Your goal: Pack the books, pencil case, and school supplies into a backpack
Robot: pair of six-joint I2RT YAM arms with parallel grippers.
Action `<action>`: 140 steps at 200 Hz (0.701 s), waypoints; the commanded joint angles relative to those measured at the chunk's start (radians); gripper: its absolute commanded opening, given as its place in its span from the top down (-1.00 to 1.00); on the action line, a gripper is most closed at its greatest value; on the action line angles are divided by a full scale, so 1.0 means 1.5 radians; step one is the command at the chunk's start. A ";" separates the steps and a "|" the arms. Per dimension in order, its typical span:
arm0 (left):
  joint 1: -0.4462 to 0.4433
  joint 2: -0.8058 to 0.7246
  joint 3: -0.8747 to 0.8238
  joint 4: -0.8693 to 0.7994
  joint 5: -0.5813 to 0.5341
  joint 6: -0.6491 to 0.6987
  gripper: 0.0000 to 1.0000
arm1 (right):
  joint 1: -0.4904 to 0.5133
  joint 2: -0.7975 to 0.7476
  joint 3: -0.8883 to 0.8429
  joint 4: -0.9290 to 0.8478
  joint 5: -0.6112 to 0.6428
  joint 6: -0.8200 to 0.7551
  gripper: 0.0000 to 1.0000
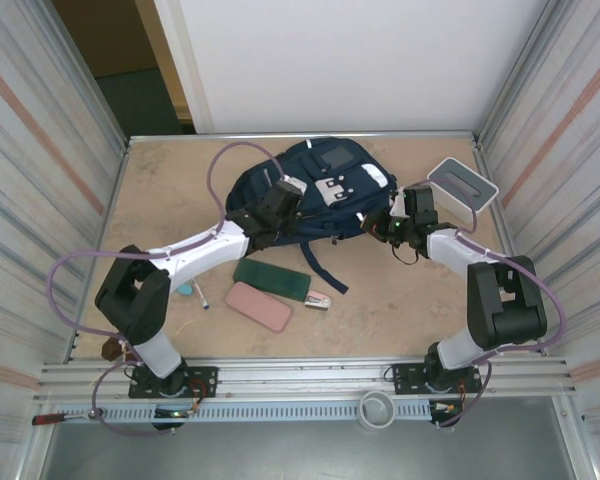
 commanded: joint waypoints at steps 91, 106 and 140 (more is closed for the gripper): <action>-0.014 -0.041 0.053 -0.004 -0.061 0.140 1.00 | 0.011 -0.023 0.028 -0.071 0.059 -0.055 1.00; -0.004 -0.046 0.049 -0.001 -0.098 0.160 1.00 | 0.008 -0.029 0.026 -0.087 0.072 -0.067 1.00; 0.042 -0.074 0.014 0.003 -0.118 0.153 1.00 | 0.003 -0.044 0.011 -0.092 0.078 -0.068 1.00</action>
